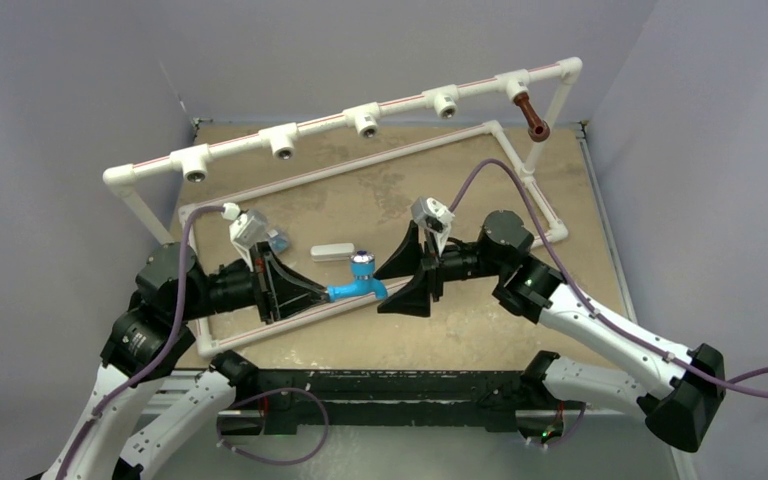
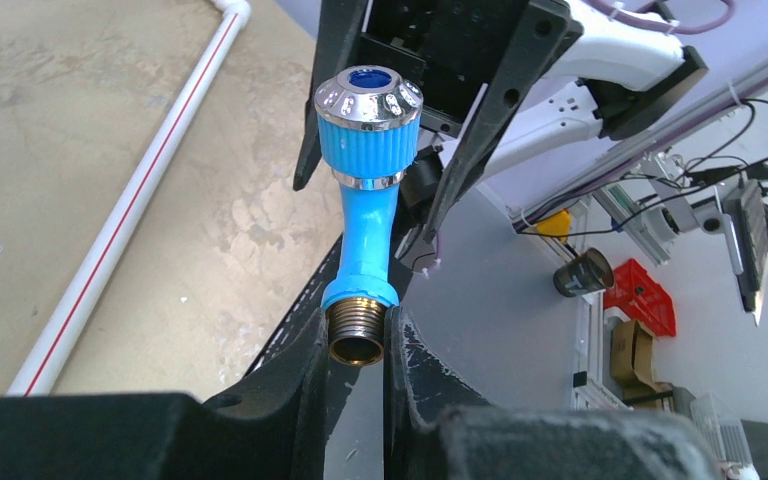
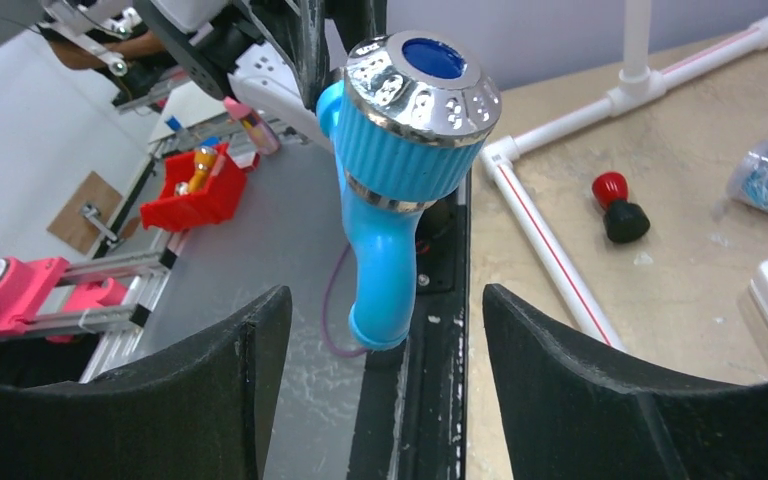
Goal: Install the water faucets
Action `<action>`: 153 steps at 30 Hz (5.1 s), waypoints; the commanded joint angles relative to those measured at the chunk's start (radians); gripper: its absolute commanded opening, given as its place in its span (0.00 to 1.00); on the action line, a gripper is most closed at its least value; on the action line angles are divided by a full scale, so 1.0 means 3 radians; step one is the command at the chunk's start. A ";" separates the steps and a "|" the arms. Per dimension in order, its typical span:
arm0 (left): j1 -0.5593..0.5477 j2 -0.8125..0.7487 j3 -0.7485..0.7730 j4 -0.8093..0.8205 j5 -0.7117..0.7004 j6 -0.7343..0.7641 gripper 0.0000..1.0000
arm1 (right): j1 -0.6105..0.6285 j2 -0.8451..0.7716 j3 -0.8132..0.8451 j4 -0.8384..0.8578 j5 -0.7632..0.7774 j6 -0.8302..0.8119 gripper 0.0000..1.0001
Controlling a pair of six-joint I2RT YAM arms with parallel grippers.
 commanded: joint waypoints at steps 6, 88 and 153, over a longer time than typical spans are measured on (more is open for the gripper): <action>-0.0019 0.0052 0.0027 0.0589 0.0319 -0.0188 0.00 | -0.0021 -0.0093 -0.0136 0.1095 -0.0116 0.0660 0.67; -0.0019 0.0455 0.0264 0.0336 -0.0613 0.0004 0.60 | -0.0021 -0.0603 0.0136 0.0087 0.1105 0.0125 0.00; 0.0661 0.3450 0.1899 0.2244 -0.2458 0.2063 0.00 | -0.0091 0.0044 0.0946 0.0015 0.5096 -0.1612 0.00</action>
